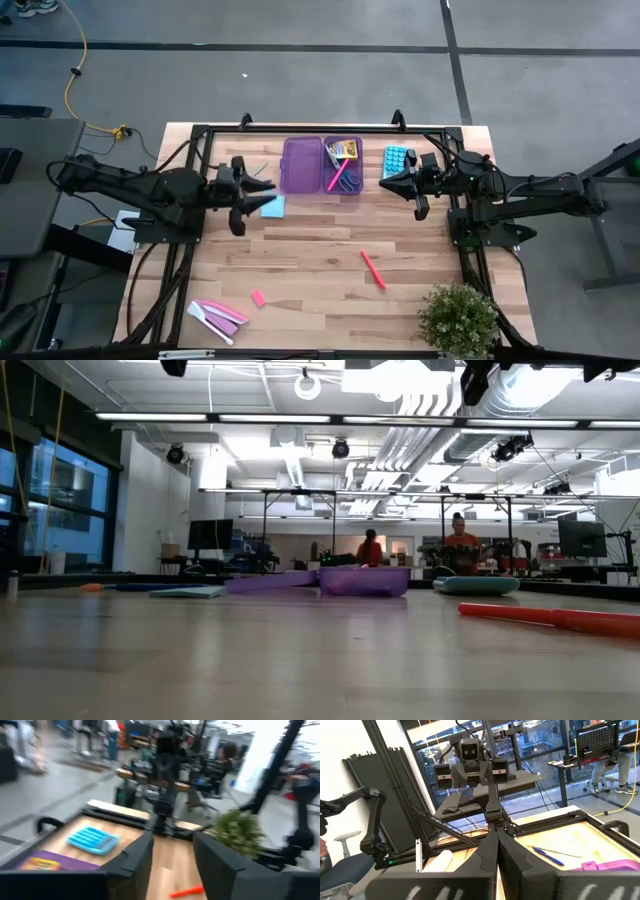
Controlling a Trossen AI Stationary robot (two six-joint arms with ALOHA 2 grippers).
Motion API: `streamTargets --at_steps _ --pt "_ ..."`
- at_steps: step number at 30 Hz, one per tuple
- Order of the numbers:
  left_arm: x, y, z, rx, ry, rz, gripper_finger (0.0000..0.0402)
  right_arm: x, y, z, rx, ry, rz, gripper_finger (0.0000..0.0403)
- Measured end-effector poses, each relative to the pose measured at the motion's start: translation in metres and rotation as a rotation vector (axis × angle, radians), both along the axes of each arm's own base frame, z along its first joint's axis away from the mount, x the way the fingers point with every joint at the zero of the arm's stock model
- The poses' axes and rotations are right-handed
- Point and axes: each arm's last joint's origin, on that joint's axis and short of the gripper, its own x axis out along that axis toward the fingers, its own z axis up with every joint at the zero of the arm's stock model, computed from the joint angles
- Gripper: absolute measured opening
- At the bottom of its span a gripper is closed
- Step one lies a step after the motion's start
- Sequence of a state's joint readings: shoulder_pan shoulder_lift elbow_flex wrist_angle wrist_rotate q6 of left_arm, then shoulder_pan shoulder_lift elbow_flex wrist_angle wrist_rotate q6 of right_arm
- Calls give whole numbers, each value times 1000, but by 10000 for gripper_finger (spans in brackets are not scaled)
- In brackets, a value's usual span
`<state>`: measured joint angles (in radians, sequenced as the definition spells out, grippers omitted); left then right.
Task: Pack school essentials
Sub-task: Put the orange pen into the purple supply box
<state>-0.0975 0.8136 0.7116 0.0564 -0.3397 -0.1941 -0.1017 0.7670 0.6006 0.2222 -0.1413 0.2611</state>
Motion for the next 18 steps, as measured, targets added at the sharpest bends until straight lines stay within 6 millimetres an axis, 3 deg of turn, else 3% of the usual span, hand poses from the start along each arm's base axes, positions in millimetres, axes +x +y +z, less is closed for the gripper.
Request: streamTargets --at_steps 6,18 --pt "0 10 -1 61 32 67 13 0 0 0 -8 0 0 0" --pt "0 17 0 32 9 18 1 0 0 0 -12 0 -1 0"
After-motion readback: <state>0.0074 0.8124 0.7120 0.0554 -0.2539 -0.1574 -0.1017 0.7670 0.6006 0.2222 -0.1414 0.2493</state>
